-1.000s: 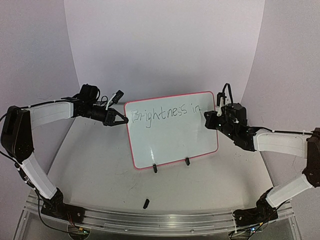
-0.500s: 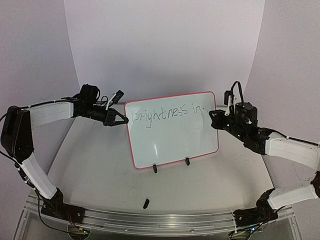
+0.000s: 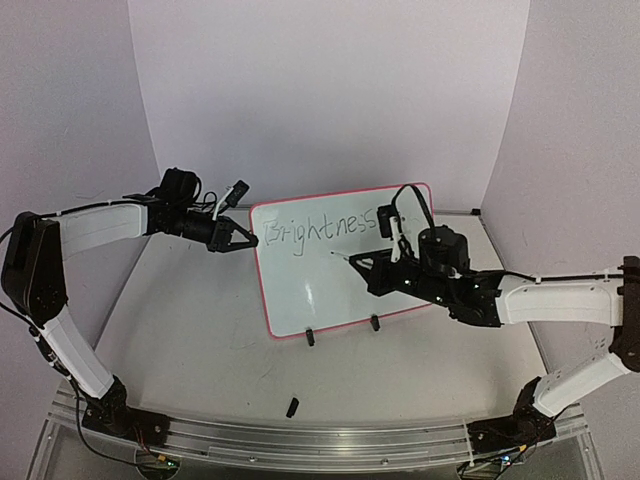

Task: Write a sentence on the whiteboard

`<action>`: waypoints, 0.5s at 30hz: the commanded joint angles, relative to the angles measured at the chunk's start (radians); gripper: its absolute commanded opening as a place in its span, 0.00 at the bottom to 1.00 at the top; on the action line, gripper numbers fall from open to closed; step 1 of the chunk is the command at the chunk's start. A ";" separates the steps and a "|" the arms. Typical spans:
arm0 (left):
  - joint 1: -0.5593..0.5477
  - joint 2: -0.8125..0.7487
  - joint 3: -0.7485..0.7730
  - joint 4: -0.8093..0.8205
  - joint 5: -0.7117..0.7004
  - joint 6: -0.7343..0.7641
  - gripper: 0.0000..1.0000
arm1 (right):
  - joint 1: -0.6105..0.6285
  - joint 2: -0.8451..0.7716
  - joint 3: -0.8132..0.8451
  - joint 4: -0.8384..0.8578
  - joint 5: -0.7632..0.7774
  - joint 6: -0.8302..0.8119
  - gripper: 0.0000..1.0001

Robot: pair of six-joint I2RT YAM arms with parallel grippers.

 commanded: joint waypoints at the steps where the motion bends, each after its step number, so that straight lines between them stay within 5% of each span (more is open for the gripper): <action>1: -0.029 -0.009 0.005 -0.012 -0.087 0.109 0.00 | 0.056 0.121 0.108 0.134 -0.057 -0.013 0.00; 15: -0.034 -0.005 0.005 -0.017 -0.094 0.115 0.00 | 0.111 0.404 0.263 0.197 -0.105 0.039 0.00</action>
